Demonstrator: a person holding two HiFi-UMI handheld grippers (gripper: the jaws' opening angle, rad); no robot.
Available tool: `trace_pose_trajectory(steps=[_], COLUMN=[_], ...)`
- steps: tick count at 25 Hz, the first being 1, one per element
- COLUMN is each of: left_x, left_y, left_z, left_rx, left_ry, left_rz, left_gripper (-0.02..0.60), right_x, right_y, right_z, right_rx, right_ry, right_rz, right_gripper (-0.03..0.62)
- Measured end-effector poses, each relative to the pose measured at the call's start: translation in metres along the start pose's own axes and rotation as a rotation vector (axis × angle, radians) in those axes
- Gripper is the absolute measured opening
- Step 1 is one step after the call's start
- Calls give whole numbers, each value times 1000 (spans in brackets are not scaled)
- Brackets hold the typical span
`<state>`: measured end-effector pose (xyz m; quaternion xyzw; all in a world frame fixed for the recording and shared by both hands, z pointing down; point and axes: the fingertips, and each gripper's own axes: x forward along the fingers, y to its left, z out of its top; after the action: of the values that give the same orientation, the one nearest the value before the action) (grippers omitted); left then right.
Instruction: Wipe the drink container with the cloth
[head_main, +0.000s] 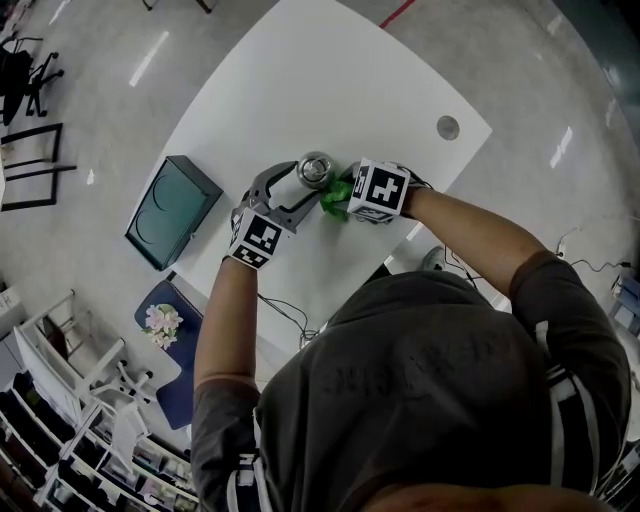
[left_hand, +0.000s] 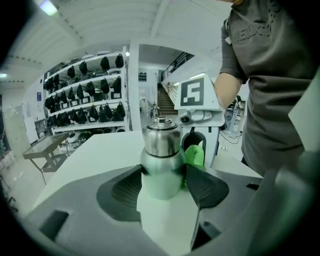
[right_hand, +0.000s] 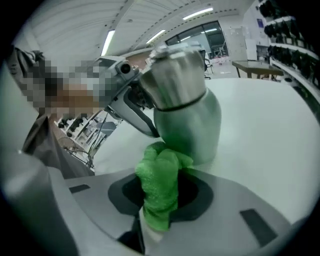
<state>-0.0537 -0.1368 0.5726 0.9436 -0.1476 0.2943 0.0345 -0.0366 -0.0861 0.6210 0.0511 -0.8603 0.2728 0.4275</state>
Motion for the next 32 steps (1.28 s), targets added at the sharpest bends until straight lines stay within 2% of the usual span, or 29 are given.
trace_pose_trajectory(steps=[3, 6, 9, 12, 17, 18, 19, 22, 27, 32], left_x=[-1, -6, -20, -24, -2, 1, 2, 4, 8, 11], left_y=[0, -1, -3, 6, -6, -8, -8, 2, 17, 21], left_z=[-1, 7, 25, 49, 52, 51, 51, 57, 60, 60], left_rx=[-11, -29, 40, 118, 239, 250, 248, 142, -82, -171], left_ry=[-3, -1, 0, 3, 92, 99, 96, 67, 36, 44], left_rz=[2, -48, -130, -178, -337, -362, -377, -358, -240, -206], left_gripper=[267, 268, 285, 300, 310, 308, 259, 255, 255, 255], right_x=[7, -2, -22, -36, -40, -41, -43, -51, -62, -38], right_y=[-5, -2, 0, 2, 7, 7, 6, 4, 1, -17], right_z=[-3, -5, -10, -17, -22, -21, -20, -10, 16, 16], right_rx=[106, 103, 44, 10, -15, -17, -20, -33, -49, -8], right_ry=[-41, -49, -45, -53, -73, -79, -82, -114, -221, -178], right_rz=[53, 68, 42, 20, -7, -14, -23, -50, -117, -151], right_gripper=[86, 86, 86, 87, 87, 87, 87, 87, 87, 87])
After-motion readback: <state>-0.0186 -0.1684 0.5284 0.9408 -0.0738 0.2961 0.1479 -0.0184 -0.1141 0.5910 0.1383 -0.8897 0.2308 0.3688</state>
